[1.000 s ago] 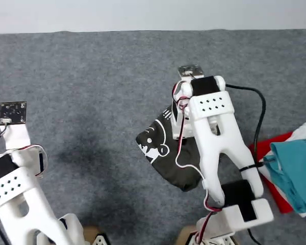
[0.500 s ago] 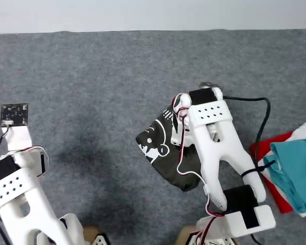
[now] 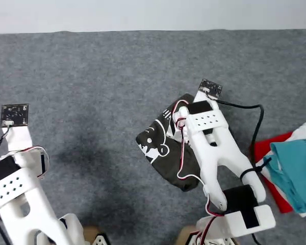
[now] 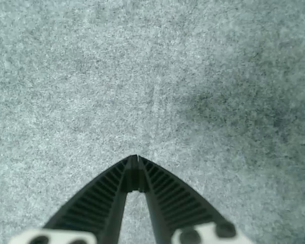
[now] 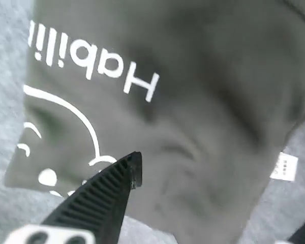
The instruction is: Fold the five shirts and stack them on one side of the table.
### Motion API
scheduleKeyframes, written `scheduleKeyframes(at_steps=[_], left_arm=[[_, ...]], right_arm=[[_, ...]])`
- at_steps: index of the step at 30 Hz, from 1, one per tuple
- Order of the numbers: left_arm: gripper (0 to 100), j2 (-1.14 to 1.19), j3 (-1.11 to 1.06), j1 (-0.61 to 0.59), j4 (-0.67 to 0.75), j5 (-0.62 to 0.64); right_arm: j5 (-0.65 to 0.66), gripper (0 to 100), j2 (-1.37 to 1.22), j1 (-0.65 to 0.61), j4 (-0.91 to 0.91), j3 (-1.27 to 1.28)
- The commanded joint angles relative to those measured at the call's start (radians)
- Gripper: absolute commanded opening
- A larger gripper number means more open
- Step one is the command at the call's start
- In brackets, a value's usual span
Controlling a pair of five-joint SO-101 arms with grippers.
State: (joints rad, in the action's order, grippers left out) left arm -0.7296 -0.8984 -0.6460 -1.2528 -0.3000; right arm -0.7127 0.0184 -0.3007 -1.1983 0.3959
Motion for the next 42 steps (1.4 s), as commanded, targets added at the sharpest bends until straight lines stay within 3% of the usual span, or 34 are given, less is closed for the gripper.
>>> scheduleKeyframes(at_steps=[1,10,20,27,31,34,42], left_arm=[[0,-0.017,-0.005,0.006,0.018,0.008],[0,-0.021,-0.044,0.006,0.018,0.005],[0,-0.02,-0.042,0.006,0.018,0.003],[0,-0.021,-0.036,0.006,0.018,0.003],[0,-0.021,-0.035,0.006,0.023,0.003],[0,-0.021,-0.035,0.006,0.051,0.003],[0,-0.021,-0.035,0.006,0.077,0.002]], right_arm=[[-0.048,48.4,0.045,-0.001,0.042,0.009],[-0.114,48.4,-0.074,-0.001,0.044,0.029],[-0.124,47.1,-0.259,-0.001,0.173,-0.02],[-0.11,17.3,-0.285,0.015,0.166,-0.041],[-0.054,6.6,-0.285,0.035,0.166,-0.041],[-0.015,0.9,-0.285,0.054,0.166,-0.041],[0.078,0.9,-0.147,0.127,0.044,-0.135]])
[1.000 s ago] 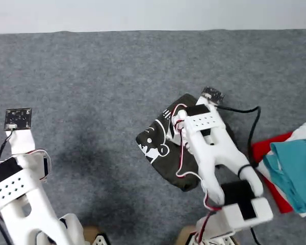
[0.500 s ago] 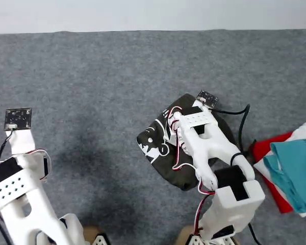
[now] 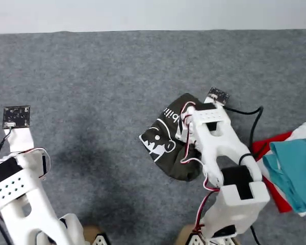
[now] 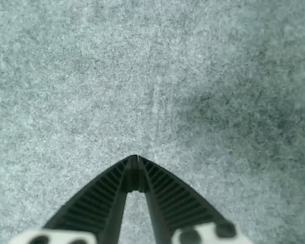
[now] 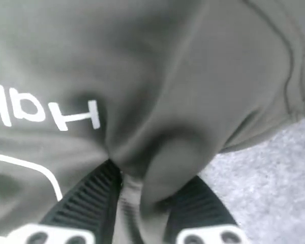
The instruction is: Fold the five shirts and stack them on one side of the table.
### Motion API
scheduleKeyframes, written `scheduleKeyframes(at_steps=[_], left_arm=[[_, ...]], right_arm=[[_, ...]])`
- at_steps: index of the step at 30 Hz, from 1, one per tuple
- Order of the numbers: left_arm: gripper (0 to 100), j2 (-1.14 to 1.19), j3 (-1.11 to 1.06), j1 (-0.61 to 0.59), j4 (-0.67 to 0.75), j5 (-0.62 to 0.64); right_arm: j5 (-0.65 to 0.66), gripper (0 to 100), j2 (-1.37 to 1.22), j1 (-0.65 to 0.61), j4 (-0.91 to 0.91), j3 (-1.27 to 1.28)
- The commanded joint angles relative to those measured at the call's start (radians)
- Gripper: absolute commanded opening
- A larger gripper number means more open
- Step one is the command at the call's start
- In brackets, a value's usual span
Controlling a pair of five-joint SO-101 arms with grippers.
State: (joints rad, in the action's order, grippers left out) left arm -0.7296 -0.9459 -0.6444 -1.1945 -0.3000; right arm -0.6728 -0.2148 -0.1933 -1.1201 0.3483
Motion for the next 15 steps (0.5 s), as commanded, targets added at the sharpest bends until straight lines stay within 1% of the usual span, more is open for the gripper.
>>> scheduleKeyframes(at_steps=[1,4,8,15], left_arm=[[0,-0.021,0.013,0.005,0.018,0.002],[0,-0.021,0.013,0.005,0.018,0.002],[0,-0.023,0.013,0.005,0.018,0.002],[0,-0.023,0.013,0.005,0.018,0.002]], right_arm=[[0.046,0.9,0.125,0.024,-0.053,-0.104],[0.081,0.9,0.245,0.047,-0.073,-0.135],[0.126,0.9,0.387,0.09,-0.048,-0.14],[0.178,0.9,0.516,0.202,-0.012,-0.14]])
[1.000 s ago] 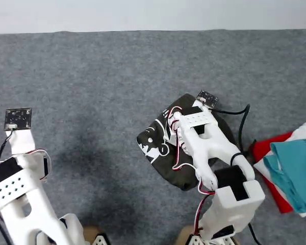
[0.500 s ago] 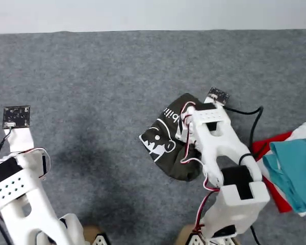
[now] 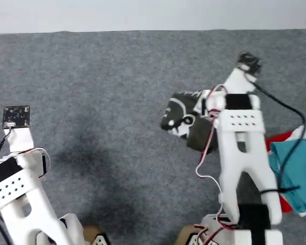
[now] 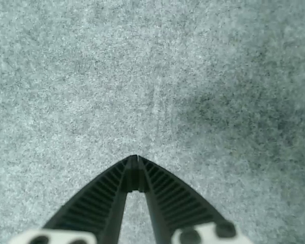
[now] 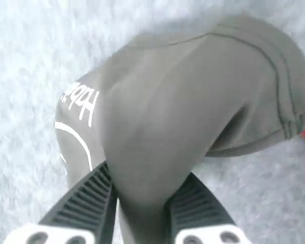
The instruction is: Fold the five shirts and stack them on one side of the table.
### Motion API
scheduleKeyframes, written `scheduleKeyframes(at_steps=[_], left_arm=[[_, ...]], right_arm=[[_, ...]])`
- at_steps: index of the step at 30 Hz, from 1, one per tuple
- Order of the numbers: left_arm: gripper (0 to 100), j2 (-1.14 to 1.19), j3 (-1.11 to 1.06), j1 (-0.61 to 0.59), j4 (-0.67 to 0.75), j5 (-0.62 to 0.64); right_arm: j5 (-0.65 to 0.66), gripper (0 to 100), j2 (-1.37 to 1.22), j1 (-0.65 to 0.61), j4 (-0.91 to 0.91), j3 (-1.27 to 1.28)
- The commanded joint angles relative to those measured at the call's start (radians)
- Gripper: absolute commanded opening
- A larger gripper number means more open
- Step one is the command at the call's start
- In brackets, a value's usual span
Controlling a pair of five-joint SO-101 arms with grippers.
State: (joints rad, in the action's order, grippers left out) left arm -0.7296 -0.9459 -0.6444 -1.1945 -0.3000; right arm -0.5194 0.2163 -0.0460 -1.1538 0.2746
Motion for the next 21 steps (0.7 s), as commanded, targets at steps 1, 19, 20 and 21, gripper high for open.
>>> scheduleKeyframes(at_steps=[1,19,20,21], left_arm=[[0,-0.023,0.013,0.005,0.018,0.002],[0,-0.017,0.005,0.005,0.015,0.002],[0,-0.017,0.005,0.005,0.015,0.002],[0,-0.017,0.005,0.005,0.015,0.002]], right_arm=[[0.029,0.9,0.096,0.076,0.024,-0.066],[0.247,0.9,0.166,0.498,0.024,-0.226],[0.256,0.9,0.166,0.519,0.024,-0.229],[0.265,0.9,0.166,0.538,0.024,-0.232]])
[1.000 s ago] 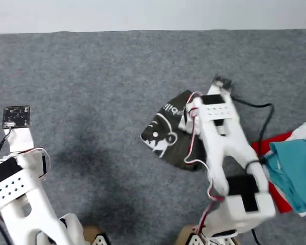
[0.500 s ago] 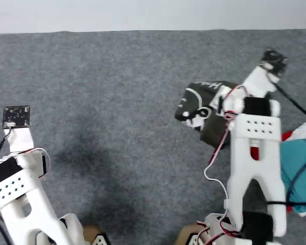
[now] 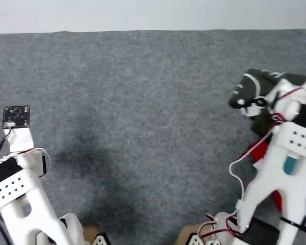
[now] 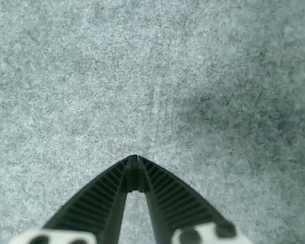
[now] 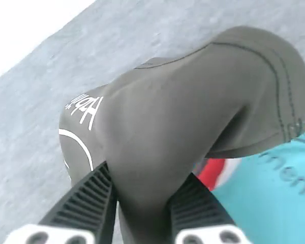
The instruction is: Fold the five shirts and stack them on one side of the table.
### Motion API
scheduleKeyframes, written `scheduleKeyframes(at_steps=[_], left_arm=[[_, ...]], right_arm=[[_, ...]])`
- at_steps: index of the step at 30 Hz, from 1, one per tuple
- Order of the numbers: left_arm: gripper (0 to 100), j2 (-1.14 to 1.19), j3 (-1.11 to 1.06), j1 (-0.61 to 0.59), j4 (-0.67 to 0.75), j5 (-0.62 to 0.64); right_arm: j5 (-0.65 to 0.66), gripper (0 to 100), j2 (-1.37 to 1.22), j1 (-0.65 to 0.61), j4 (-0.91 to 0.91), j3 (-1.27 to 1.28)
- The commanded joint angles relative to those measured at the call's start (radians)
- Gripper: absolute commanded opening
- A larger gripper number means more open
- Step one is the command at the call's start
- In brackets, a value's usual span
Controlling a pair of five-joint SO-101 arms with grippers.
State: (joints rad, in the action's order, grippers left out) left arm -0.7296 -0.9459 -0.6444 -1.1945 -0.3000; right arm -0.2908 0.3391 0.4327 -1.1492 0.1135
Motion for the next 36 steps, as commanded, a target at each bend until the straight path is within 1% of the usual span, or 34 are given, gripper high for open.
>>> scheduleKeyframes(at_steps=[1,7,11,14,19,22,24,26,30,32,33,36], left_arm=[[0,-0.017,0.005,0.005,0.015,0.002],[0,-0.017,0.005,0.005,0.017,0.002],[0,-0.017,0.005,0.006,0.017,0.002],[0,-0.017,0.005,0.011,0.017,0.002],[0,-0.017,0.005,0.077,0.017,0.002],[0,-0.017,0.005,0.112,0.014,0.002],[0,-0.017,0.005,0.121,0.015,0.002],[0,-0.017,0.005,0.121,0.017,0.002],[0,-0.017,0.005,0.121,0.017,0.002],[0,-0.017,0.007,0.121,0.017,0.002],[0,-0.017,0.007,0.121,0.017,0.002],[0,-0.017,0.007,0.121,0.017,0.002]], right_arm=[[0.044,0.9,0.044,0.077,0.019,-0.071],[0.104,0.9,0.042,0.179,0.015,-0.028],[0.158,0.9,0.041,0.243,0.044,0.057],[0.216,0.9,0.041,0.295,0.099,0.157],[0.313,0.9,0.041,0.39,0.252,0.374],[0.399,0.9,0.041,0.452,0.341,0.488],[0.459,1.7,0.041,0.483,0.361,0.539],[0.48,6.4,0.041,0.512,0.36,0.559],[0.483,21.4,0.047,0.575,0.364,0.552],[0.488,27.3,0.051,0.601,0.358,0.532],[0.489,28.7,0.051,0.616,0.355,0.514],[0.491,28.8,0.045,0.662,0.306,0.446]])
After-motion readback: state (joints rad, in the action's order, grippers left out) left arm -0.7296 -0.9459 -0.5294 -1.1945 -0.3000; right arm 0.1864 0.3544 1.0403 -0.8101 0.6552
